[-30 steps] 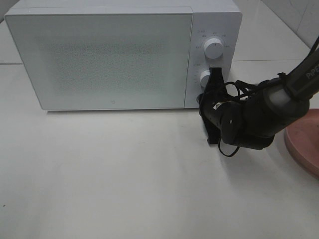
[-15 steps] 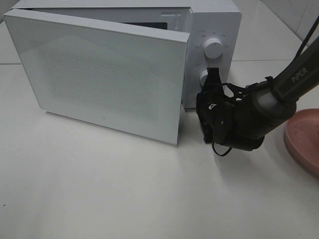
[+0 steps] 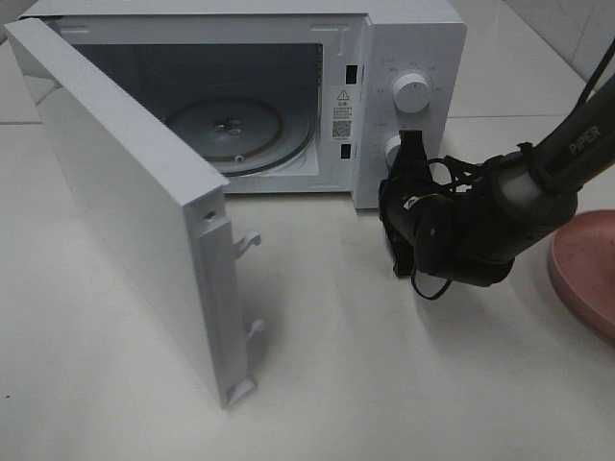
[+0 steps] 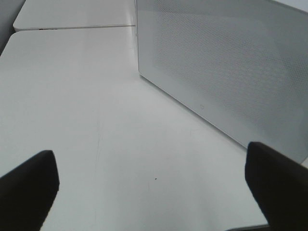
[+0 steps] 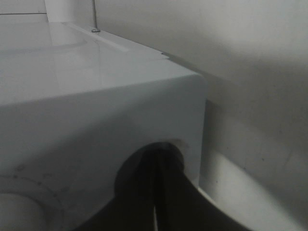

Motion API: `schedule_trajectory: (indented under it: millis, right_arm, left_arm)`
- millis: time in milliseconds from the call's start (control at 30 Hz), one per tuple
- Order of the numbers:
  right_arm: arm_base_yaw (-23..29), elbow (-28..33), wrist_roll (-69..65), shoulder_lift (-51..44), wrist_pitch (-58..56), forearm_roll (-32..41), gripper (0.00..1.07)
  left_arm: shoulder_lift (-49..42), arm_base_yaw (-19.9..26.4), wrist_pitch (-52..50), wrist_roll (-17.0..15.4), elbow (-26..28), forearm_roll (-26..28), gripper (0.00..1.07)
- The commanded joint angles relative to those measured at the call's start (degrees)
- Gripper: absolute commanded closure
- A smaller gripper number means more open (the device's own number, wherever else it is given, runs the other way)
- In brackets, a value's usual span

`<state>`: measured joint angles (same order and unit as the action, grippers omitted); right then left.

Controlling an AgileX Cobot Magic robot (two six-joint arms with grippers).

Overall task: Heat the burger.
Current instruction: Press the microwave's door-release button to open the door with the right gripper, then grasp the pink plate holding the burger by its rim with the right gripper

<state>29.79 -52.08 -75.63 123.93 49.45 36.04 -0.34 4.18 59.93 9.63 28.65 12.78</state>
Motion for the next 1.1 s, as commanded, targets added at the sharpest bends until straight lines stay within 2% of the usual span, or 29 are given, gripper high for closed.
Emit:
schedule_trajectory:
  millis: [33, 267, 467, 533, 900, 967, 1000, 1033, 1067, 1100]
  right_arm:
    - [-1.5, -1.3, 0.5, -2.5, 5.5, -3.2, 1.07]
    - [-0.3, 3.3, -0.9, -4.8, -0.6, -6.9, 1.07]
    - [-0.3, 5.8, -0.9, -6.7, -3.4, -7.3, 1.07]
    - [-0.3, 8.5, 0.5, -9.4, -4.0, -7.4, 1.07]
    - [-0.3, 13.1, 5.7, -18.1, -12.8, -9.6, 1.06]
    - [-0.5, 13.7, 7.6, -21.2, -17.9, -16.8, 1.05]
    - [-0.5, 13.7, 7.6, -21.2, -17.9, -16.8, 1.05]
    - [-0.5, 13.7, 7.9, -21.8, -19.3, -19.8, 1.05]
    - [-0.5, 13.7, 8.1, -22.9, -22.4, -25.2, 1.05]
    - [-0.5, 13.7, 8.1, -22.9, -22.4, -25.2, 1.05]
  left_arm:
    - [-1.1, -0.1, -0.3, -0.2, -0.2, 0.1, 0.06]
    - [-1.1, -0.1, -0.3, -0.2, -0.2, 0.1, 0.06]
    - [-1.1, -0.1, -0.3, -0.2, -0.2, 0.1, 0.06]
    - [-1.1, -0.1, -0.3, -0.2, -0.2, 0.1, 0.06]
    - [-1.1, -0.1, -0.3, -0.2, -0.2, 0.1, 0.06]
    - [-1.1, -0.1, -0.3, -0.2, -0.2, 0.1, 0.06]
    - [-1.1, -0.1, -0.3, -0.2, -0.2, 0.1, 0.06]
    - [-1.1, -0.1, -0.3, -0.2, -0.2, 0.1, 0.06]
    - [-1.1, -0.1, -0.3, -0.2, -0.2, 0.1, 0.06]
    - [-1.1, -0.1, -0.3, -0.2, -0.2, 0.1, 0.06]
